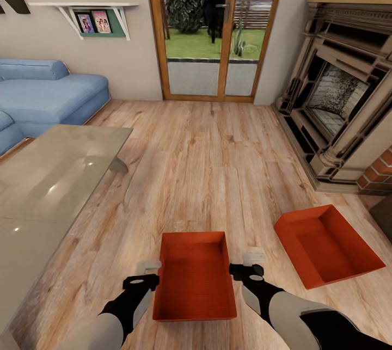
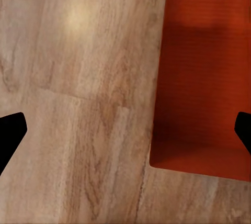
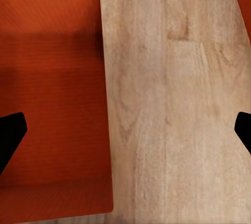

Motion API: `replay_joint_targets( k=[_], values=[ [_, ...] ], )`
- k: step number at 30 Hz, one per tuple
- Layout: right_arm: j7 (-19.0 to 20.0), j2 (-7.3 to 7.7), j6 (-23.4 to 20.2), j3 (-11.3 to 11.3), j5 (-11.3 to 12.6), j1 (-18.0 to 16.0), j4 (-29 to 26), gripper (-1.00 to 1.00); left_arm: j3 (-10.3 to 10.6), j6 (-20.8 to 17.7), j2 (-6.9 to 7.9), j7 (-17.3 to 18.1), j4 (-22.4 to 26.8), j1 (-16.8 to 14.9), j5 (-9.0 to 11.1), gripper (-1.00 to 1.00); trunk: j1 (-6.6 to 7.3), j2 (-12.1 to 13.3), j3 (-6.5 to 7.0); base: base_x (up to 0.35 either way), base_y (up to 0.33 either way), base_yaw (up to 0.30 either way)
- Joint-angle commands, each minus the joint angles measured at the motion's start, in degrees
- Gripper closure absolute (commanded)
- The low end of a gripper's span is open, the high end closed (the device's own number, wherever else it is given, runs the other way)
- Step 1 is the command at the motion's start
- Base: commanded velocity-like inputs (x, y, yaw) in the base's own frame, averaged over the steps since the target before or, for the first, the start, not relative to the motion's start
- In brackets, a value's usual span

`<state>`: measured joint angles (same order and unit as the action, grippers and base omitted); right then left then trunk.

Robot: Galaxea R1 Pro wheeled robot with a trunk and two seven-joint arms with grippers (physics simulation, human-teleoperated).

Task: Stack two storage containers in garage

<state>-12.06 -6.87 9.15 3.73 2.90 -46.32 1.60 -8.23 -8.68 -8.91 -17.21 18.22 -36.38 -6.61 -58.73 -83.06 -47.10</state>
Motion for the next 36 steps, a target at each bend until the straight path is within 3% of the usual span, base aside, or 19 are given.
replay_joint_targets(
  k=[1,11,21,36],
  values=[
    [-0.16,-0.05,0.22,0.39,0.37,-0.09,0.21,-1.0,-0.38,-0.37,-0.1,-0.01,0.09,-0.01,-0.6,-1.0,0.0,-0.02,-0.04,0.0,0.0,0.0],
    [0.07,-1.16,0.07,0.42,0.29,-0.26,0.24,-1.0,-0.39,-0.37,-0.21,-0.01,-0.12,-0.01,-0.38,-1.0,0.0,-0.02,-0.04,0.0,0.0,0.0],
    [1.12,-2.36,0.16,0.41,-1.97,-0.26,0.24,-1.0,-0.46,-0.37,-0.31,0.05,-0.3,-0.01,-0.11,-1.0,0.0,-0.02,-0.04,0.0,0.0,0.0],
    [1.07,-1.97,-0.03,0.32,-1.78,-0.26,0.24,-1.0,-0.42,-0.46,-0.65,-0.01,-0.29,-0.01,-0.16,-1.0,0.0,-0.02,-0.04,0.0,0.0,0.0]
  ],
)
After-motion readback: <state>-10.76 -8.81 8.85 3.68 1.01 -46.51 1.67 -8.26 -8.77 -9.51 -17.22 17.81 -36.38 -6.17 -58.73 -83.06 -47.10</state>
